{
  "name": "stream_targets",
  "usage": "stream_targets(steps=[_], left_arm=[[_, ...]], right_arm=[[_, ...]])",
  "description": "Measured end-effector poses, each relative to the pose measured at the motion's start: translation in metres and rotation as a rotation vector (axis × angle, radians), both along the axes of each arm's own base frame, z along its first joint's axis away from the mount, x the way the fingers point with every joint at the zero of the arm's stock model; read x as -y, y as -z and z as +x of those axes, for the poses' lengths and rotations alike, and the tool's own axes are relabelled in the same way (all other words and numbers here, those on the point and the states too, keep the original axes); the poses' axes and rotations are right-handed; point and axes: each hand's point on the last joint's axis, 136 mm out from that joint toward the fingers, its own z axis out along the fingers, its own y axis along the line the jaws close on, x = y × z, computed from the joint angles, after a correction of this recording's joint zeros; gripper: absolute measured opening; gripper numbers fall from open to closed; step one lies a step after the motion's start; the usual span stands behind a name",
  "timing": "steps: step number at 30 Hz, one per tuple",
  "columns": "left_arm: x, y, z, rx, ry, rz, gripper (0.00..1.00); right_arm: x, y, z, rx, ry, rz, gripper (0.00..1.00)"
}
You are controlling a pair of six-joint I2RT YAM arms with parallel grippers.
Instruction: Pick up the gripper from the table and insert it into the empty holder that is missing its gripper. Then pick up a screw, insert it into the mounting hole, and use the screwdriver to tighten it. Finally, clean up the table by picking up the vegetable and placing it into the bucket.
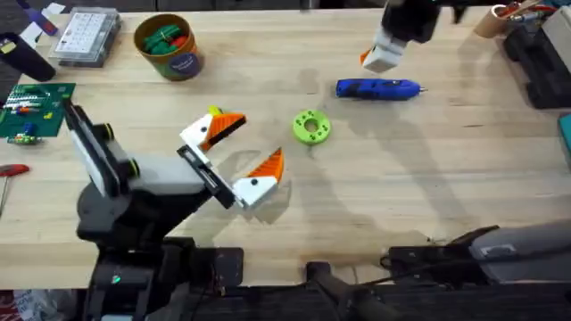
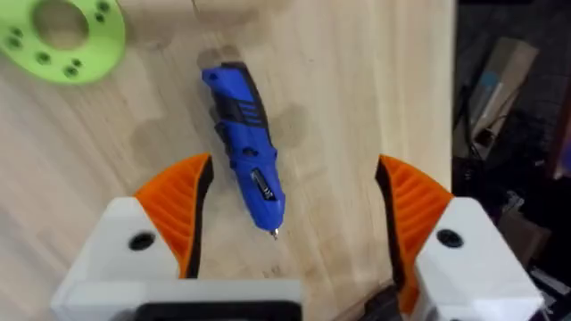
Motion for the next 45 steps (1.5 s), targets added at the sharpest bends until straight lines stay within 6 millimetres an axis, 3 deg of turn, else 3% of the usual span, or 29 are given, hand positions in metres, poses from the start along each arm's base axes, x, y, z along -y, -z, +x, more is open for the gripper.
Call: stream_targets(steps=[3,7,11,15,23,45], left_arm=[[-0.011,-0.008,0.004,-0.072,-0.077,0.004,0.986],[-0.026,-0.040,0.004,-0.176,-0.175,0.045,0.986],[-0.039,-0.074,0.011,-0.277,-0.247,0.100,0.986],[-0.049,-0.086,0.022,-0.433,-0.294,0.151,0.986],[-0.061,-0.081,0.052,-0.660,-0.336,0.213,0.986],[-0.061,-0.081,0.052,-0.660,-0.336,0.213,0.986]], right_arm=[[-0.004,-0.029,-0.015,0.050,0.053,0.086,0.988],[-0.005,-0.053,-0.036,0.066,0.114,0.190,0.988],[0.000,-0.061,-0.057,0.032,0.188,0.252,0.988],[0.004,-0.055,-0.070,-0.034,0.282,0.292,0.988],[0.004,-0.046,-0.074,-0.079,0.381,0.335,0.988],[0.004,-0.046,-0.074,-0.079,0.381,0.335,0.988]])
